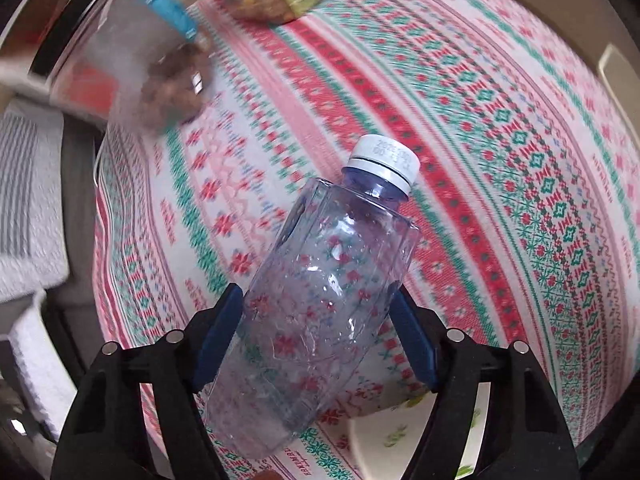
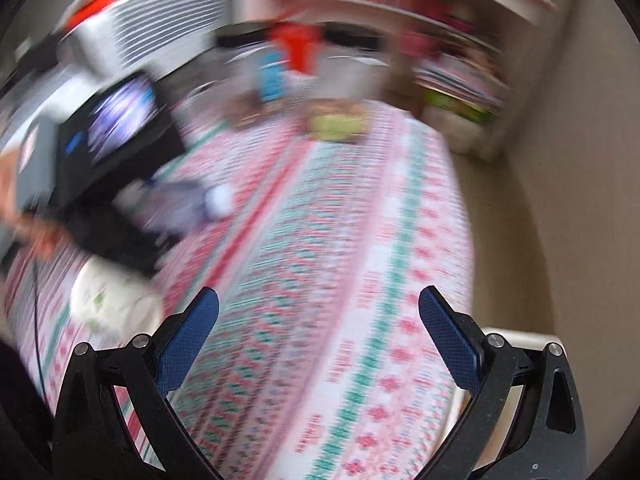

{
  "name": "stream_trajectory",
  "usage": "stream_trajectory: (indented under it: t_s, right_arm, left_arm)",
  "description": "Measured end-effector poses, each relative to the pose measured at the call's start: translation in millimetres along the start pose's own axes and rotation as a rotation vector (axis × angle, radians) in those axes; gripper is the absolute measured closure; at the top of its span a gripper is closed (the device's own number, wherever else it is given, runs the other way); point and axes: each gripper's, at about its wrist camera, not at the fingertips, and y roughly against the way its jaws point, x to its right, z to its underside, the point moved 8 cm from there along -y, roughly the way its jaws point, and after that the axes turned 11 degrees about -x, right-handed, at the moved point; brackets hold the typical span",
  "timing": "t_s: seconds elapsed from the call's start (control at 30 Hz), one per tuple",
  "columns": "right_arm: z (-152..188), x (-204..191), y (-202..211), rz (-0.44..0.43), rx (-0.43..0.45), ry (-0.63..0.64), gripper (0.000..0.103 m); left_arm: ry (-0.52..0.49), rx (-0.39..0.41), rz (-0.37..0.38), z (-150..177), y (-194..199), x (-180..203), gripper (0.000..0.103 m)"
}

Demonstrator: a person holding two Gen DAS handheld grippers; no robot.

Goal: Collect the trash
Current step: 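Grasp the clear water bottle with the left gripper while the right grasps the paper cup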

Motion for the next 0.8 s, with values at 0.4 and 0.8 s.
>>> stream_trajectory:
  t_s: [0.4, 0.8]
  right_arm:
    - [0, -146, -31, -0.257, -0.089, 0.492, 0.007]
    - [-1, -187, -80, -0.316, -0.199, 0.567, 0.026]
  left_arm:
    - [0.265, 0.078, 0.135, 60, 2, -81, 0.032]
    - [0.389, 0.127, 0.204, 79, 12, -101, 0.032]
